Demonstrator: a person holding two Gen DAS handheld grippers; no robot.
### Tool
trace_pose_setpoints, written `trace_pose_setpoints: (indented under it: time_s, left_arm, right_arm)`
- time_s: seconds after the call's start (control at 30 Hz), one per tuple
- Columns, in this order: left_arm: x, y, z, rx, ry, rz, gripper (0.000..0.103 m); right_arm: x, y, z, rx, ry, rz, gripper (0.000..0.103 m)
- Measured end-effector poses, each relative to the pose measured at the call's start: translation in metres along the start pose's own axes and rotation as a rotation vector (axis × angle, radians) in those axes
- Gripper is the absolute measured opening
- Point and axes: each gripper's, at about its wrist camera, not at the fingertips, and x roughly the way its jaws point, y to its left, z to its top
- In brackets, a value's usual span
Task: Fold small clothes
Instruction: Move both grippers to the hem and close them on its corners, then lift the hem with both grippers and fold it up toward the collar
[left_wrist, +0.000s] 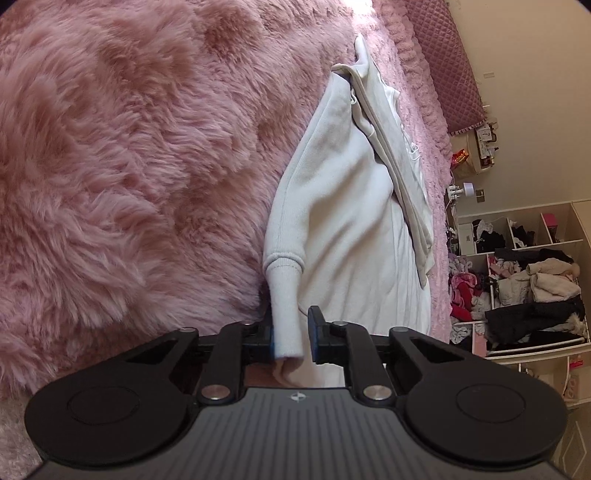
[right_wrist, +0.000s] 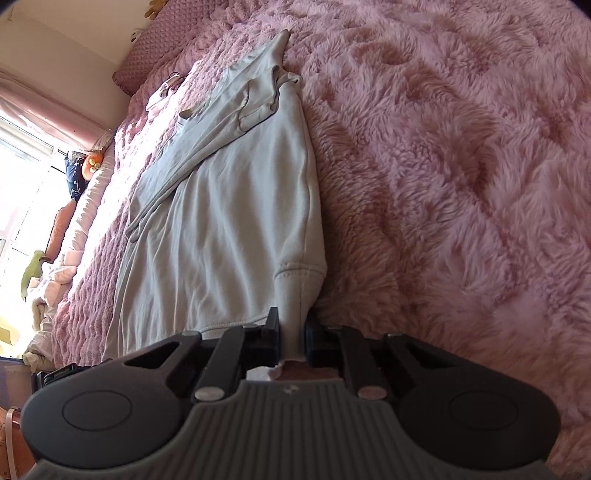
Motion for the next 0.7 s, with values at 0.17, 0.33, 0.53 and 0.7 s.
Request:
trace_pose_setpoints:
  time_s: [0.17, 0.33, 0.53, 0.7]
  left_arm:
    - [-0.009, -0.003, 0.002, -0.022, -0.009, -0.08, 0.007]
    - [-0.022, -0.028, 0.015, 0.03, -0.085, -0.174, 0.004]
    - [-0.008, -0.053, 0.052, -0.007, -0.118, -0.332, 0.004]
    - [0.021, -0.084, 0.108, 0.022, -0.107, -0.396, 0.004]
  right_arm:
    - [-0.016, 0.007, 0.005, 0.014, -0.022, 0.053, 0.007]
    - [-0.03, 0.006, 0.023, 0.119, -0.072, 0.184, 0.005]
    - [-0.028, 0.014, 0.061, 0.229, -0.166, 0.266, 0.003]
    - [-0.011, 0.032, 0.122, 0.236, -0.216, 0.307, 0.003]
